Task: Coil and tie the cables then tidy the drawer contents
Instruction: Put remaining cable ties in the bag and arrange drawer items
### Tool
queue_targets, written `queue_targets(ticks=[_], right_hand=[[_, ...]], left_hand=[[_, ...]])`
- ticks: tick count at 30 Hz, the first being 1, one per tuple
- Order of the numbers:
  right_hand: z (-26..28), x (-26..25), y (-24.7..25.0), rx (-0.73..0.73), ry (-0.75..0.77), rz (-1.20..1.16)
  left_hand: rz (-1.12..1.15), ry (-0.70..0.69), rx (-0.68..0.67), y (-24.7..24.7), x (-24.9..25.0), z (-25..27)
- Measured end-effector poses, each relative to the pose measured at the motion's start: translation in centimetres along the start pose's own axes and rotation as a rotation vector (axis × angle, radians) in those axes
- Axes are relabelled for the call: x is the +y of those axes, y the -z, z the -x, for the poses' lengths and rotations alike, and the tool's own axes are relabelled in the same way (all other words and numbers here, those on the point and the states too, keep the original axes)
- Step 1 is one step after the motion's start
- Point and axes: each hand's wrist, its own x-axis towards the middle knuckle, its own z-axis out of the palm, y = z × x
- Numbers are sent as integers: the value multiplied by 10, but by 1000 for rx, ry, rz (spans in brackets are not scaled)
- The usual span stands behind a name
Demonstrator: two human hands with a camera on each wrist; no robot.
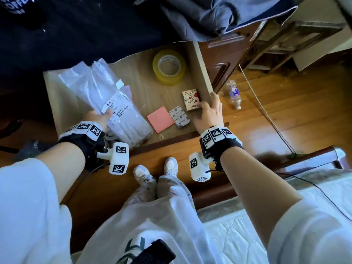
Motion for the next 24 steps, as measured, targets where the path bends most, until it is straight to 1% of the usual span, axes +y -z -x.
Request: queue_targets(ticks=[2, 5, 9, 11, 14, 16, 18, 21, 24], right_hand=[[-2, -2, 3, -12, 56, 26], [-14, -16, 4, -95, 101, 60], [-41, -46, -6, -252, 67, 60], [-57, -61, -12, -307, 48, 56], [-90, -81, -24, -382, 70, 104], [-113, -91, -34, -426, 64, 136], [-126, -100, -39, -460, 36, 193], [-130, -109, -42, -493, -2, 156], [-120, -111, -48, -554, 34, 64]], left_hand=[[61, 4, -1, -7, -6, -5], [103, -49, 16, -7, -3, 3], [170, -97, 44, 4, -1, 7], [189, -96, 47, 15, -5, 1], [287, -90, 74, 29, -12, -13], [310, -91, 66, 35, -16, -19], [318, -98, 31, 38, -20, -21], [387, -110, -7, 43, -23, -24], [416, -135, -28, 47, -21, -30]])
